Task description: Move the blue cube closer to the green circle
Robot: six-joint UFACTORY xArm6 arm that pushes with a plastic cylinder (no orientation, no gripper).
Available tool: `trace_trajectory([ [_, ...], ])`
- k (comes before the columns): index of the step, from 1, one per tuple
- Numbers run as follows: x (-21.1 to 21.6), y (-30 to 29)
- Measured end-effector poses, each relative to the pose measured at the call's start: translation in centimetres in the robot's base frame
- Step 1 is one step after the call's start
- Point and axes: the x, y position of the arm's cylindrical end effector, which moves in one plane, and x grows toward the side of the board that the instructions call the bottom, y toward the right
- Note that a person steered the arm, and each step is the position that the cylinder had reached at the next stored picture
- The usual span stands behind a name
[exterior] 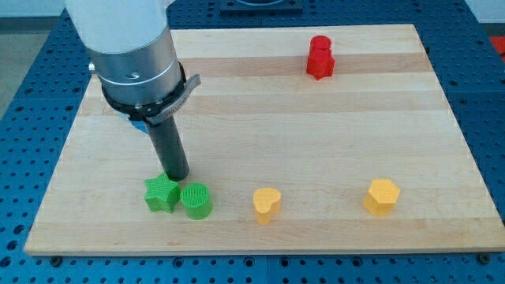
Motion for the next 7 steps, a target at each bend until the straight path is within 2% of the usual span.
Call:
trace_trajectory([
  [4,2.1,-1.2],
  [6,-2.7,-2.0],
  [7,-2.8,-4.9],
])
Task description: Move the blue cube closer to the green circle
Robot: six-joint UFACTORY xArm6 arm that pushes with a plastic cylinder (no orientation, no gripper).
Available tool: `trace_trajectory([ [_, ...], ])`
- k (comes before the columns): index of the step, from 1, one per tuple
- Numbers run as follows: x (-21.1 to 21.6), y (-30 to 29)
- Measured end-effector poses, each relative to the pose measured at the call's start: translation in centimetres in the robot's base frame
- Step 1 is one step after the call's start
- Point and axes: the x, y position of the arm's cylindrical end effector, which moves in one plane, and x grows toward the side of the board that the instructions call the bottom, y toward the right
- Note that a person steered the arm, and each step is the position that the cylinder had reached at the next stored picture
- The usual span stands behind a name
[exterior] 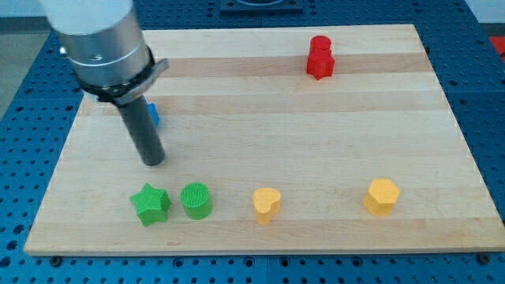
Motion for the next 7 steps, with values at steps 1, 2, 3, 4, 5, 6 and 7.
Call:
trace_trajectory([
  [1,-0.8,-3.2],
  [2,-2.4,-6.5],
  [3,-5.9,-7.6],
  [4,-8.5,-7.4],
  [5,-9.3,-4.6],
  [6,-9.7,-0.6],
  [7,-9.8,2.7],
])
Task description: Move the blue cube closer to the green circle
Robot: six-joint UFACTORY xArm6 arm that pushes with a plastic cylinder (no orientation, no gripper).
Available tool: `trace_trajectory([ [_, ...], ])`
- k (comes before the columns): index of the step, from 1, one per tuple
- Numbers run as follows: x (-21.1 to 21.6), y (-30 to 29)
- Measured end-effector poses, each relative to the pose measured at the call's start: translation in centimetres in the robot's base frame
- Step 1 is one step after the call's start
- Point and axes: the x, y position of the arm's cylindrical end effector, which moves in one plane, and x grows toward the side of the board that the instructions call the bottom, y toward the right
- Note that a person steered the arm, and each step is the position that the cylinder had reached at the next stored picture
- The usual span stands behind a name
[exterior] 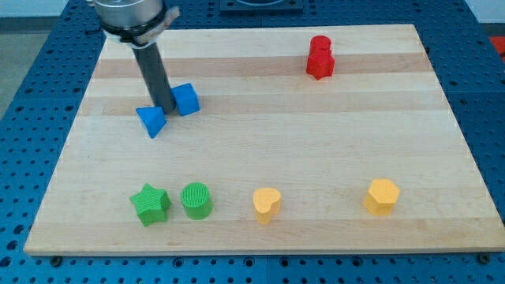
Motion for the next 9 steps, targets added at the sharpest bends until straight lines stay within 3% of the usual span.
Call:
trace_trajectory([
  [2,-0.8,3.3],
  [4,-6.0,0.3],
  [5,-6.6,2.4],
  [9,3.0,11.2],
])
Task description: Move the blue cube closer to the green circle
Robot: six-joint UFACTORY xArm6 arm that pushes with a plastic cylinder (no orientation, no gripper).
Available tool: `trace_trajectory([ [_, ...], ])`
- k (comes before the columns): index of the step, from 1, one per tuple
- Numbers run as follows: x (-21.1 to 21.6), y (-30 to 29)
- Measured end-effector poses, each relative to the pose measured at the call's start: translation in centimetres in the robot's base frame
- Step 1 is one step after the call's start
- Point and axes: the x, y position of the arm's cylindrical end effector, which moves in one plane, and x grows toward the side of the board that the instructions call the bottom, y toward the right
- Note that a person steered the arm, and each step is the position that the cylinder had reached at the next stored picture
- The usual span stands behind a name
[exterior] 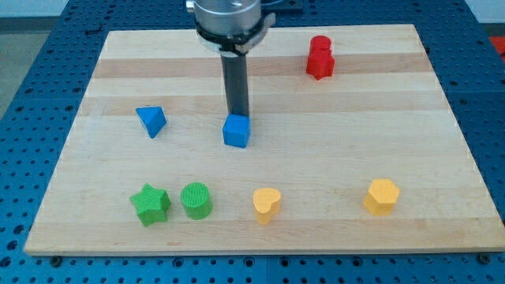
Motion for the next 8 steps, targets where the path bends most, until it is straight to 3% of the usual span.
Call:
trace_trajectory([
  [3,5.6,0.8],
  [6,6.4,0.5],
  [8,9.3,0.5],
])
